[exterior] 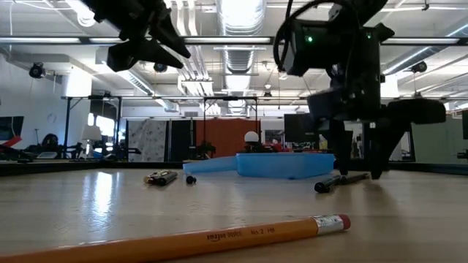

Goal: Pick & place school supplies into a supply box
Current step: Put the black pen into the blue supply box

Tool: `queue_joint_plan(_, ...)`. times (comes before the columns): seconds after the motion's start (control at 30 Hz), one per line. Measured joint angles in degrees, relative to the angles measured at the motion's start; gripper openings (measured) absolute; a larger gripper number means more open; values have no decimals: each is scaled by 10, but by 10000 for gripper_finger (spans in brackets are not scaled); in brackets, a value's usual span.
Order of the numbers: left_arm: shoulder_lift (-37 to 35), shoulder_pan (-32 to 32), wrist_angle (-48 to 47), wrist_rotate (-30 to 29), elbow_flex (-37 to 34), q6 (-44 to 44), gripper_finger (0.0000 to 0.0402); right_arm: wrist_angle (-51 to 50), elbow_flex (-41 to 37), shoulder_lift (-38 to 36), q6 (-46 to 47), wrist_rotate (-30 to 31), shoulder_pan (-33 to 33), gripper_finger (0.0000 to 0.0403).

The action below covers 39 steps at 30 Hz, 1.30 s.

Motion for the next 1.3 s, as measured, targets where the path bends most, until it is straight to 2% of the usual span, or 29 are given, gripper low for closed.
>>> queue_joint_plan(0.3,-4,18,0,-1,-10,12,106,19,-22,10,-11,-14,-17,197)
queue_joint_plan(0.5,-4,25,1,-4,-11,11,106,44,-38,9,-38,-29,-36,143)
queue_joint_plan(0.83,-4,24,4,-9,-11,-8,106,64,-46,10,-43,-15,-43,49)
queue_joint_plan(1.03,-4,24,4,-9,-11,-7,106,70,-46,-31,-18,23,-33,17)
queue_joint_plan(1.17,-4,22,4,-3,-6,-6,106,27,-26,-106,15,106,-18,17)
queue_joint_plan(1.3,-4,22,4,-4,3,4,106,-10,6,-166,-24,140,-14,16)
